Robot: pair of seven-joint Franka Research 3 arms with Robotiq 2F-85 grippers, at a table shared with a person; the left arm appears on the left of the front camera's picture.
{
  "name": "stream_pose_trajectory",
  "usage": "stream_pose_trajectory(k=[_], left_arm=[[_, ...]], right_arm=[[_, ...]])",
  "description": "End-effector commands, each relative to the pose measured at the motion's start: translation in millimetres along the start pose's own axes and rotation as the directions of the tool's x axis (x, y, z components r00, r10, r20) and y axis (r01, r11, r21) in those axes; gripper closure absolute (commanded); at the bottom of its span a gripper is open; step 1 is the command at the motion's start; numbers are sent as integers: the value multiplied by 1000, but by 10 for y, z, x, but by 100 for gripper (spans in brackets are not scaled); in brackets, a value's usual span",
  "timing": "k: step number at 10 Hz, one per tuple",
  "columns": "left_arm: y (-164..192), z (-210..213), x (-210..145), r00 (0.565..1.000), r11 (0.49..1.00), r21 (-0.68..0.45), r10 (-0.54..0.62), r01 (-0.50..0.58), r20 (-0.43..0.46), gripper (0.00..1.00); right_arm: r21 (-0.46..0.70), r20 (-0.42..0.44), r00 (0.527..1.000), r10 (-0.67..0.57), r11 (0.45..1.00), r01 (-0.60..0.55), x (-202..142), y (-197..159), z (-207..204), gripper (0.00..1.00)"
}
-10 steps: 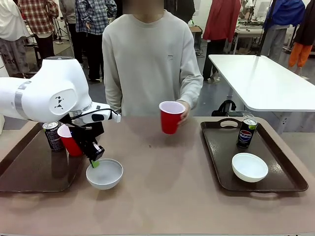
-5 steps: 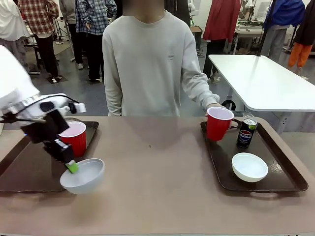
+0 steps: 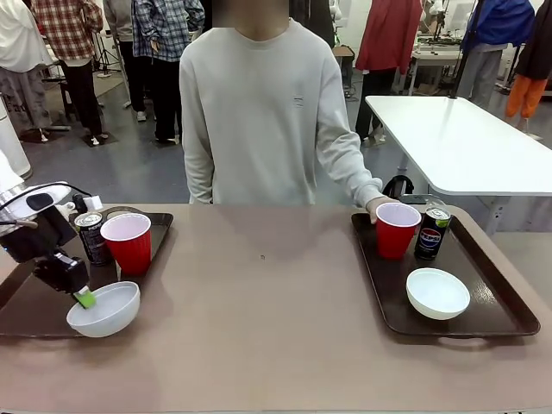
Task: Prepare tableware on both trays.
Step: Pick up a Picnic Bowl from the table and place it on a Handle tray.
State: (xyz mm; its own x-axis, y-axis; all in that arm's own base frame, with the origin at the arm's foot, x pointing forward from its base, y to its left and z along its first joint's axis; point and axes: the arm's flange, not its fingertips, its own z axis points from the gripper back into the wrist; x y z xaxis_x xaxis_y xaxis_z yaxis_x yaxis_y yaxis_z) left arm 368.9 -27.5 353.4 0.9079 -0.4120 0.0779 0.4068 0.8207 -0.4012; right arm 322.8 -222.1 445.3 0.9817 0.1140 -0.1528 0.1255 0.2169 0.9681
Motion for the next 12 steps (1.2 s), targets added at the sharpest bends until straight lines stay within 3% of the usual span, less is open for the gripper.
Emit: stream_pose_trajectory(k=[1,5,12], left_arm=[[-71,-49,-188,998,994,97,58,-60,19,100],[-197,114,-280,986,952,256,156,-168,66,100],[2,-43,-96,964,906,329,258,-266,67,100]], right_arm=[[-1,-10,1000,10,1000,-10,-44,-2,31,0],[-1,-10,1000,10,1000,-10,-44,-2,31,0],[-1,-10,1000,10,1000,-10,-44,-2,31,0]])
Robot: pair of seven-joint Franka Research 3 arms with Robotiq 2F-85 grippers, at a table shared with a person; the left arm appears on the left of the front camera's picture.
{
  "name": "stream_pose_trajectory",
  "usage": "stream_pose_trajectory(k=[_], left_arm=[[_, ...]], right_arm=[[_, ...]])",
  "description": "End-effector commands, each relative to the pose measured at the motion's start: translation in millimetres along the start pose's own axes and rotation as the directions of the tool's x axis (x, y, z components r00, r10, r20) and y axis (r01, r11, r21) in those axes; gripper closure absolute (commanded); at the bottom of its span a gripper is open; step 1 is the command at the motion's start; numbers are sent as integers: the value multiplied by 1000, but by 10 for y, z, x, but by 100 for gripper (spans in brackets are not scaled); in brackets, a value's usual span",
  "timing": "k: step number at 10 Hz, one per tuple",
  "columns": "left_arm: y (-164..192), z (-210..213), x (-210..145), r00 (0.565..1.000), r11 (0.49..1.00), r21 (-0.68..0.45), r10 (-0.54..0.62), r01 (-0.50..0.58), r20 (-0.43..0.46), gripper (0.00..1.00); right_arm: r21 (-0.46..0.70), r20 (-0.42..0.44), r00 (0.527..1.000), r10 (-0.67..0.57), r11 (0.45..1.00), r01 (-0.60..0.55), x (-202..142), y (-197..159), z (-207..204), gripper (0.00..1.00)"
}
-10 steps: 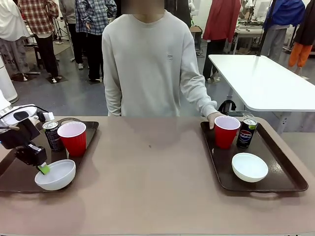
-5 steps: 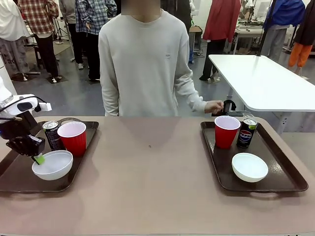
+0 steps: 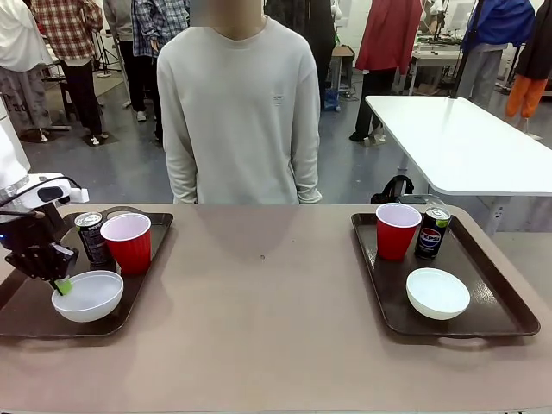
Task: Prepare tableware on both trays.
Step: Pick up a Picnic Bowl from the table and place it on a Handle tray.
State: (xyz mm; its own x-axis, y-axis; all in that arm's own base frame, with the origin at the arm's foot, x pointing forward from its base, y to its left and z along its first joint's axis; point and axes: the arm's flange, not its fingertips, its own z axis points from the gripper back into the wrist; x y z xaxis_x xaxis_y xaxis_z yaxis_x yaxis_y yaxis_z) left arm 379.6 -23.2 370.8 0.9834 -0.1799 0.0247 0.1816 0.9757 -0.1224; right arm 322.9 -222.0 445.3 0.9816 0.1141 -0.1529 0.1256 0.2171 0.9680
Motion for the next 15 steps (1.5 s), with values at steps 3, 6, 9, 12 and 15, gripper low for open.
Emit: stream_pose_trajectory(k=[3,6,9,12,15], left_arm=[[6,-284,-188,1000,998,59,29,-29,-2,37],[-2,-179,-320,998,998,44,48,-49,28,0],[-62,134,-609,991,996,-59,79,-73,112,36],[-167,411,-901,986,993,-117,22,-3,163,5],[-297,581,-1184,992,1000,-15,-2,4,125,0]], right_arm=[[-1,-10,1000,10,1000,-10,-45,-3,31,0],[-1,-10,1000,10,1000,-10,-45,-3,31,0],[-1,-10,1000,10,1000,-10,-45,-3,31,0],[-1,-10,1000,10,1000,-10,-45,-3,31,0],[-1,-10,1000,10,1000,-10,-45,-3,31,0]])
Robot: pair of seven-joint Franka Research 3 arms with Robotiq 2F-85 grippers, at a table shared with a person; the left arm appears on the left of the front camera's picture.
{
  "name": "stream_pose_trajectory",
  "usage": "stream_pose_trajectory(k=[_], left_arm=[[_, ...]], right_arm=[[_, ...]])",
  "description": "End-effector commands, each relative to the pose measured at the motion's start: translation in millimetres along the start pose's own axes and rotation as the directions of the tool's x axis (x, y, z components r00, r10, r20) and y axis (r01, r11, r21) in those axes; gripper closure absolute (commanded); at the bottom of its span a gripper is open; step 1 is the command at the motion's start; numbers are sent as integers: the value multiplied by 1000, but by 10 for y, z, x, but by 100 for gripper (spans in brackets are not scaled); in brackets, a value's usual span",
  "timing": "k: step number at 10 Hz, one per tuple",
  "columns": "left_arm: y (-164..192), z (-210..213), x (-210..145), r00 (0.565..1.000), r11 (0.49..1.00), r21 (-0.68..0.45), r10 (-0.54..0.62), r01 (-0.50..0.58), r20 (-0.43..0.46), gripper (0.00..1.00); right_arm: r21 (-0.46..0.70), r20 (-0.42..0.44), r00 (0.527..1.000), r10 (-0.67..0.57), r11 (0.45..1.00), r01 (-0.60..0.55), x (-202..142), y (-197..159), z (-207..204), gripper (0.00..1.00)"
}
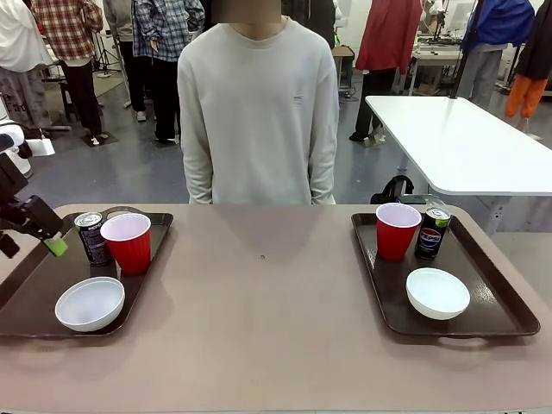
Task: Prepare tableware on both trays.
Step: Pick up a Picnic Bowl from the table and place it on a Handle tray.
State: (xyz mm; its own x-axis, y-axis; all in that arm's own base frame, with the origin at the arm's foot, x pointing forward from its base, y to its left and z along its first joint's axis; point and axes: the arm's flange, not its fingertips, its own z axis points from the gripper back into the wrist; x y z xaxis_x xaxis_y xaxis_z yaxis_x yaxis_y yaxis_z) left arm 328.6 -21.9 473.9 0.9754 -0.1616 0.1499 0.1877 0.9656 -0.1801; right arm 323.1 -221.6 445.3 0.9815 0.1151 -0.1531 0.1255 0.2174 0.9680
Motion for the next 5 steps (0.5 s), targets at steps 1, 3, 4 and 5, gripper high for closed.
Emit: stream_pose_trajectory(k=[1,3,4,5], left_arm=[[-80,-330,-815,997,998,40,52,-50,-49,0],[0,0,0,1000,1000,0,0,0,0,0],[-42,94,-117,1000,1000,11,4,-4,-25,0],[100,20,-69,993,947,-310,-58,88,107,0]], right_arm=[[-1,-9,1000,10,1000,-10,-48,-4,34,0],[-1,-9,1000,10,1000,-10,-48,-4,34,0],[-1,-9,1000,10,1000,-10,-48,-4,34,0],[-1,-9,1000,10,1000,-10,-48,-4,34,0]])
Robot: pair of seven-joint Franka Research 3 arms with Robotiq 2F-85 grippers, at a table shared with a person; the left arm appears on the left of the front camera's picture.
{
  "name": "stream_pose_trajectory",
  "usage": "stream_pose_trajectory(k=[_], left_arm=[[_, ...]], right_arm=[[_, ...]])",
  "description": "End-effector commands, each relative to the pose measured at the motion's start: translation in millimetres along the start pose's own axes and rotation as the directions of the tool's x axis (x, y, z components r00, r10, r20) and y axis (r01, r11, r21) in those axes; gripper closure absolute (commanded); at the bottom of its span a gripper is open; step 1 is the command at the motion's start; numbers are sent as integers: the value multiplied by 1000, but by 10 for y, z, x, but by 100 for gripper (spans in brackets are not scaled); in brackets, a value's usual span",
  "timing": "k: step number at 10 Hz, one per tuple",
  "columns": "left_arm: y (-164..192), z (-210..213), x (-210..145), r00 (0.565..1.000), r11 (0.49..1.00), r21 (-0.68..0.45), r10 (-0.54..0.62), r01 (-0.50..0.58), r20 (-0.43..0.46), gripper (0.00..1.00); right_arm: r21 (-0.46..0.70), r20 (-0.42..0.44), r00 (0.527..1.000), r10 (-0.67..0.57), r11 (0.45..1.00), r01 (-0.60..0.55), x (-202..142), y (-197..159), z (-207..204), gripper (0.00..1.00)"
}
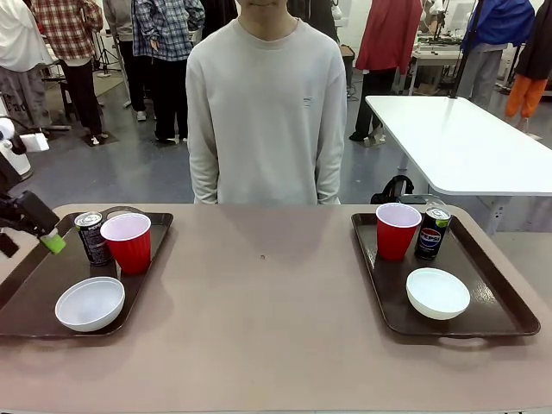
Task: Prepare tableware on both trays.
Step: Pick up a Picnic Bowl from the table and place it on a Handle tray.
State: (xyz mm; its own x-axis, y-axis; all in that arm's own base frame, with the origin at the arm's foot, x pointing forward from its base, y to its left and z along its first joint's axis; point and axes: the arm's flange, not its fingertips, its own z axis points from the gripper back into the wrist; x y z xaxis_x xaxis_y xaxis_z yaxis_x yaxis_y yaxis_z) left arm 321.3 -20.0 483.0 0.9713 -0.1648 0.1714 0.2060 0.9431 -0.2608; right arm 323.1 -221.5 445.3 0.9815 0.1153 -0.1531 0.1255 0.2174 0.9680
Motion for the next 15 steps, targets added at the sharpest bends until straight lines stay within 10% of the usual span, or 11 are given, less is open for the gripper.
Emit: stream_pose_trajectory(k=[1,4,7,12,15], left_arm=[[293,-90,-37,980,897,-417,-72,145,186,0],[678,-300,-36,963,651,-719,-80,245,256,0],[1169,-655,-29,997,476,-878,-80,56,20,0],[1591,-527,-488,994,529,-842,21,-102,-107,0],[1553,-710,-385,995,470,-880,-31,-73,-99,0]], right_arm=[[0,-9,1000,10,1000,-10,-48,-4,35,0],[0,-9,1000,10,1000,-10,-48,-4,35,0],[0,-9,1000,10,1000,-10,-48,-4,35,0],[0,-9,1000,10,1000,-10,-48,-4,35,0],[0,-9,1000,10,1000,-10,-48,-4,35,0]])
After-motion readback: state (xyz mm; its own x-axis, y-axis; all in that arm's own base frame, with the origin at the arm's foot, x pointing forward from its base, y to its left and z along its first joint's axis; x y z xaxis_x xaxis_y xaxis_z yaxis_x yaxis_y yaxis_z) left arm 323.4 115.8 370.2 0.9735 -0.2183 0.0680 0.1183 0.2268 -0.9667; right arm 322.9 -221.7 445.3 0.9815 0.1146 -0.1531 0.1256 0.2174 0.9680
